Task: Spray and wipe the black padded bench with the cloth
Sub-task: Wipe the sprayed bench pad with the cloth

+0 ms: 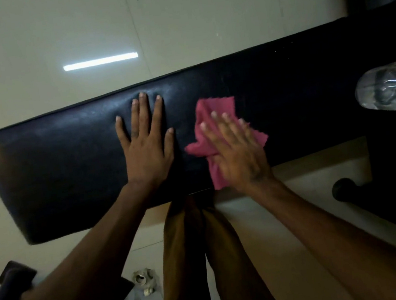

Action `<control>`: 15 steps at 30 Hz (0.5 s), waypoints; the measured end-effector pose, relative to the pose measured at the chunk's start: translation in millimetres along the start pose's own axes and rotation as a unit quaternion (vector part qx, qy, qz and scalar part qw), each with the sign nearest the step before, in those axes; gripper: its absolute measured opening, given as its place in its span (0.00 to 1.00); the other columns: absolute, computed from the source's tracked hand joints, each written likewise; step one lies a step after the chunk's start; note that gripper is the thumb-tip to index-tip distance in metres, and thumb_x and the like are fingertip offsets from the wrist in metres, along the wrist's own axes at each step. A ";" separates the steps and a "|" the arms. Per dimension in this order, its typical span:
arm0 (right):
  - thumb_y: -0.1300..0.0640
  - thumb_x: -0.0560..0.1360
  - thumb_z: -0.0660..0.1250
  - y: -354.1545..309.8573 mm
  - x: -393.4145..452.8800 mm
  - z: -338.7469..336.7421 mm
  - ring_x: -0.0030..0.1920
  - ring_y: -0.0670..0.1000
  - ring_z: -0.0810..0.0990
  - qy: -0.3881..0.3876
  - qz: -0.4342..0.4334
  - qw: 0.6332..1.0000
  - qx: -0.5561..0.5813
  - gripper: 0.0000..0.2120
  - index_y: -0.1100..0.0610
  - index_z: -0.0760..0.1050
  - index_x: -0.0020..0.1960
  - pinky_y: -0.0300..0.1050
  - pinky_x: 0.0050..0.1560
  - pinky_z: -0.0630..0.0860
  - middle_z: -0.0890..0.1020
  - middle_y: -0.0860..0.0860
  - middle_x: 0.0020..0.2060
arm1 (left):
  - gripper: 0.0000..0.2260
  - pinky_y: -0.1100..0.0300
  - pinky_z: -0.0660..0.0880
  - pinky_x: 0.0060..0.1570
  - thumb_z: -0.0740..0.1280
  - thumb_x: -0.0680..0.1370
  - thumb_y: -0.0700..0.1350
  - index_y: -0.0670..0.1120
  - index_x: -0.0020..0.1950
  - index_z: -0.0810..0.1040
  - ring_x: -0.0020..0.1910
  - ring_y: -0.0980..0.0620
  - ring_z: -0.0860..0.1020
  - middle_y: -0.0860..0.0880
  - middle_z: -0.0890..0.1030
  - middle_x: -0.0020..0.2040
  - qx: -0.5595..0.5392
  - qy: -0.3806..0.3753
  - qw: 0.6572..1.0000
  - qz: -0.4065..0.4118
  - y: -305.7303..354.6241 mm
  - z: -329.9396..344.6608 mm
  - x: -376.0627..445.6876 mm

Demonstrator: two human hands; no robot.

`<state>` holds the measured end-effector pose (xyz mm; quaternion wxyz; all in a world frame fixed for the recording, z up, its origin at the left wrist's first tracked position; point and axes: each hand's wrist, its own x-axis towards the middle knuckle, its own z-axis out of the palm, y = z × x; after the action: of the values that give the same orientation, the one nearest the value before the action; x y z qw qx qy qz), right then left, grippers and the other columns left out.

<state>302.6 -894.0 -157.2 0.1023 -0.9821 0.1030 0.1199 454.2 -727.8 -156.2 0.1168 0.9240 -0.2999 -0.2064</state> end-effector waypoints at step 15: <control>0.45 0.83 0.50 5.8 118.3 -29.6 0.80 0.58 0.54 0.069 0.244 0.963 0.096 0.27 0.54 0.59 0.79 0.60 0.79 0.48 0.59 0.58 0.79 | 0.31 0.51 0.40 0.81 0.60 0.84 0.52 0.45 0.83 0.52 0.83 0.49 0.48 0.46 0.51 0.84 -0.035 0.019 0.999 0.033 -23.0 -11.5 -3.3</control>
<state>420.0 -927.2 -160.5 0.1569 -0.9187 0.3570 0.0629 468.6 -706.5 -152.8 0.1613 0.9127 -0.3209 -0.1951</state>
